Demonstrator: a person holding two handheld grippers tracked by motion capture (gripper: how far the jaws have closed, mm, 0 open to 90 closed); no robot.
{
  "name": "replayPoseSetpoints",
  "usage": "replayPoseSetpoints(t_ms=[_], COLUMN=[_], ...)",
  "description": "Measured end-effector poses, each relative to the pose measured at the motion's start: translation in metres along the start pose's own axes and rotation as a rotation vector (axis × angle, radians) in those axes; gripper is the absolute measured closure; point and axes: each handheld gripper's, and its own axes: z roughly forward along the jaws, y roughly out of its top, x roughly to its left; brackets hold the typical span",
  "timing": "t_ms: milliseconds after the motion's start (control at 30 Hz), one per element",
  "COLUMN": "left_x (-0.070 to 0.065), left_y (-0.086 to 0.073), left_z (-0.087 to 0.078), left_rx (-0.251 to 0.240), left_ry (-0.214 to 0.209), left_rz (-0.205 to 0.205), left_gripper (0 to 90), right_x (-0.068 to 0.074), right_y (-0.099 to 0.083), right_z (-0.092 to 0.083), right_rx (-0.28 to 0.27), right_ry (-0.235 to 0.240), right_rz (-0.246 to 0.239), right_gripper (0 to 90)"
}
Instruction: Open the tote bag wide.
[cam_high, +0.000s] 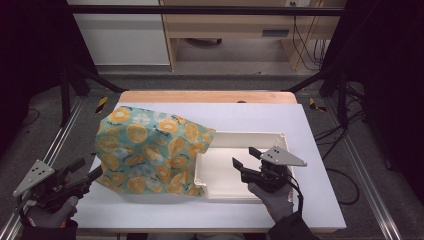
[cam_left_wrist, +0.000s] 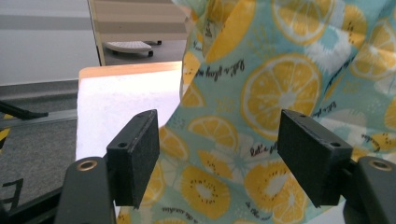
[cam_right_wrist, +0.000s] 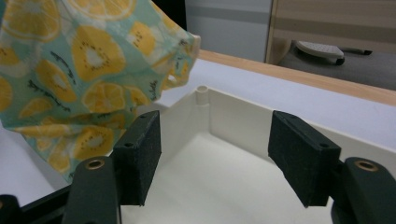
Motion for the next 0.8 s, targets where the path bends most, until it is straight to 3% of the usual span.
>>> replayPoseSetpoints(t_ms=[333,800], left_x=[-0.003,-0.018], left_y=[0.020,0.042], left_z=[0.000,0.009], left_rx=[-0.031,-0.046], left_ry=[-0.006,-0.041], left_rz=[0.009,0.035], left_gripper=[30.2,34.6], right_x=[0.018,0.051], right_y=[0.024,0.049], right_z=[0.013,0.035], right_rx=[-0.030,-0.044], right_ry=[0.061,0.161], right_rz=[-0.026,-0.031], right_gripper=[37.1,42.5])
